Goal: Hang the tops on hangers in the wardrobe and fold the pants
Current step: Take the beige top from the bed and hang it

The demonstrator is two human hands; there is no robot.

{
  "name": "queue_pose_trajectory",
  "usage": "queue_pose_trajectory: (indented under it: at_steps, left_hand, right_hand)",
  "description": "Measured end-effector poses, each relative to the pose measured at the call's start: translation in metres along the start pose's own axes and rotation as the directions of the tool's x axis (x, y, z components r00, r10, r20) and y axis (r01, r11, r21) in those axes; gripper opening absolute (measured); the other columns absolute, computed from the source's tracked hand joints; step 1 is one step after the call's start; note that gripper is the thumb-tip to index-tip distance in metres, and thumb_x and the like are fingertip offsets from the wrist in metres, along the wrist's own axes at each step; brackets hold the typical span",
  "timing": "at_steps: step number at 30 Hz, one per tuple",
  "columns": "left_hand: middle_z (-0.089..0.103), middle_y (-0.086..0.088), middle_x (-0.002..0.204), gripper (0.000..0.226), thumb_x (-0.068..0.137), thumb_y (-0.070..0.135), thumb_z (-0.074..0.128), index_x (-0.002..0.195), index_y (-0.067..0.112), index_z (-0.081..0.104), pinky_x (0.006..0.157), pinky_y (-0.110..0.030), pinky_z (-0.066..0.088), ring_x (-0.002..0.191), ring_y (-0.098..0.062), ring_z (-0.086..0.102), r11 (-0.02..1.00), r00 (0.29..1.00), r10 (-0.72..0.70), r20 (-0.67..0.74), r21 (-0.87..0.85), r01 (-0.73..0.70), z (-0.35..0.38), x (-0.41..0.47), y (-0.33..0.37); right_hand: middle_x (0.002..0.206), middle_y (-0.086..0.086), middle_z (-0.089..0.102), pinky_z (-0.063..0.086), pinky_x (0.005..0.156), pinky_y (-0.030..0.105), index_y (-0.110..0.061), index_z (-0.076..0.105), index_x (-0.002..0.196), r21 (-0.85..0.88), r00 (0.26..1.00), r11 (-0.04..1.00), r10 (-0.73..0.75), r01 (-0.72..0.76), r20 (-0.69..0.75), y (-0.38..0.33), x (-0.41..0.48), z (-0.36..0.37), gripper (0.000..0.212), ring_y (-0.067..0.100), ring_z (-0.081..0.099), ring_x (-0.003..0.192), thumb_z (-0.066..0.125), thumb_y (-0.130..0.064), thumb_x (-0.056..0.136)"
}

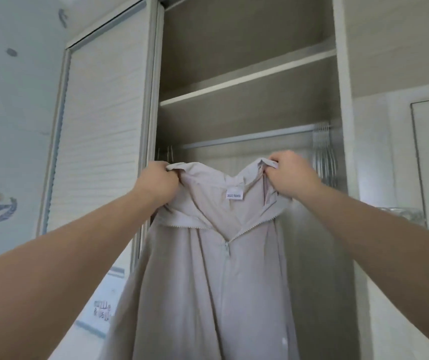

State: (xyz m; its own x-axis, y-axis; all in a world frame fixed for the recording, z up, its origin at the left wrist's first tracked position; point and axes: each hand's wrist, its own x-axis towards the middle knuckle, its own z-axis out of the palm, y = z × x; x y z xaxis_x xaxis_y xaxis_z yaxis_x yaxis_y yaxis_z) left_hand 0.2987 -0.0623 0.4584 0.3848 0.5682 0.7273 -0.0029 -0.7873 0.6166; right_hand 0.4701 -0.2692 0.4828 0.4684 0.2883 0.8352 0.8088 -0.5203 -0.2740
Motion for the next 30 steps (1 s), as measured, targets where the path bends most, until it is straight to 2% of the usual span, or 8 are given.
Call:
queue_pose_trajectory:
  at_steps: [4, 7, 11, 13, 16, 20, 24, 30]
  left_hand:
    - [0.069, -0.015, 0.102, 0.026, 0.101, 0.016, 0.045, 0.104, 0.007, 0.07, 0.086, -0.044, 0.052, 0.098, -0.034, 0.064, 0.978, 0.999, 0.036, 0.038, -0.207, -0.027, 0.044, 0.053, -0.017]
    - [0.07, -0.019, 0.099, 0.027, 0.099, 0.013, 0.046, 0.101, 0.003, 0.071, 0.091, -0.049, 0.052, 0.099, -0.037, 0.065, 0.951, 0.996, 0.046, 0.071, -0.31, -0.021, 0.083, 0.084, -0.029]
    - [0.068, -0.022, 0.095, 0.027, 0.098, 0.018, 0.051, 0.095, -0.002, 0.068, 0.081, -0.039, 0.049, 0.095, -0.039, 0.063, 0.958, 0.994, 0.013, 0.112, -0.287, 0.02, 0.133, 0.114, -0.034]
    - [0.065, -0.02, 0.085, 0.027, 0.096, 0.018, 0.052, 0.087, -0.004, 0.066, 0.073, -0.037, 0.045, 0.087, -0.037, 0.061, 0.962, 0.991, 0.028, 0.134, -0.274, 0.01, 0.155, 0.126, -0.03]
    - [0.063, -0.021, 0.081, 0.028, 0.096, 0.015, 0.051, 0.085, -0.007, 0.065, 0.07, -0.035, 0.041, 0.083, -0.036, 0.06, 0.971, 0.983, 0.071, 0.167, -0.239, -0.029, 0.184, 0.14, -0.021]
    - [0.062, -0.019, 0.083, 0.026, 0.097, 0.017, 0.05, 0.086, -0.003, 0.063, 0.07, -0.034, 0.044, 0.087, -0.037, 0.061, 0.978, 0.971, 0.093, 0.22, -0.203, -0.048, 0.218, 0.156, -0.008]
    - [0.054, -0.013, 0.071, 0.03, 0.098, 0.017, 0.048, 0.07, 0.004, 0.051, 0.065, -0.033, 0.039, 0.082, -0.036, 0.056, 0.984, 0.969, 0.121, 0.216, -0.152, -0.09, 0.239, 0.164, -0.001]
    - [0.048, -0.009, 0.069, 0.035, 0.1, 0.018, 0.047, 0.067, 0.007, 0.046, 0.063, -0.032, 0.035, 0.08, -0.033, 0.051, 0.985, 0.965, 0.159, 0.209, -0.105, -0.139, 0.242, 0.174, -0.001]
  right_hand:
    - [0.076, 0.013, 0.067, 0.056, 0.071, 0.039, -0.008, 0.069, 0.083, -0.088, 0.994, 0.993, 0.071, -0.078, -0.081, 0.02, 0.041, 0.007, 0.019, 0.034, 0.064, 0.078, 0.053, -0.015, 0.09]
    - [0.081, 0.019, 0.066, 0.054, 0.07, 0.036, -0.003, 0.07, 0.085, -0.164, 0.987, 0.976, 0.129, -0.143, -0.092, 0.032, 0.064, 0.022, 0.02, 0.038, 0.065, 0.083, 0.052, -0.01, 0.09]
    - [0.082, 0.02, 0.071, 0.052, 0.052, 0.03, 0.003, 0.071, 0.095, -0.312, 0.953, 0.913, 0.296, -0.263, 0.063, 0.051, 0.09, 0.039, 0.023, 0.032, 0.068, 0.065, 0.052, -0.01, 0.096]
    - [0.1, 0.024, 0.073, 0.056, 0.062, 0.034, 0.003, 0.071, 0.103, -0.358, 0.937, 0.883, 0.345, -0.304, 0.056, 0.064, 0.103, 0.045, 0.023, 0.033, 0.07, 0.077, 0.053, -0.009, 0.095]
    - [0.123, 0.02, 0.065, 0.053, 0.091, 0.037, -0.006, 0.067, 0.117, -0.463, 0.97, 0.852, 0.219, -0.243, -0.106, 0.083, 0.123, 0.054, 0.032, 0.035, 0.062, 0.112, 0.052, -0.007, 0.089]
    - [0.13, 0.013, 0.05, 0.036, 0.096, 0.04, -0.016, 0.056, 0.125, -0.841, 0.98, 0.522, -0.044, -0.145, -0.196, 0.107, 0.144, 0.06, 0.036, 0.034, 0.045, 0.123, 0.05, -0.016, 0.089]
    - [0.135, 0.013, 0.049, 0.033, 0.099, 0.037, -0.016, 0.053, 0.133, -0.912, 0.975, 0.356, -0.013, -0.202, -0.221, 0.135, 0.167, 0.056, 0.037, 0.032, 0.044, 0.124, 0.039, -0.015, 0.099]
    - [0.134, 0.012, 0.058, 0.041, 0.098, 0.038, -0.015, 0.06, 0.132, -0.905, 0.968, 0.343, 0.08, -0.251, -0.238, 0.156, 0.186, 0.051, 0.04, 0.033, 0.057, 0.123, 0.038, -0.008, 0.099]
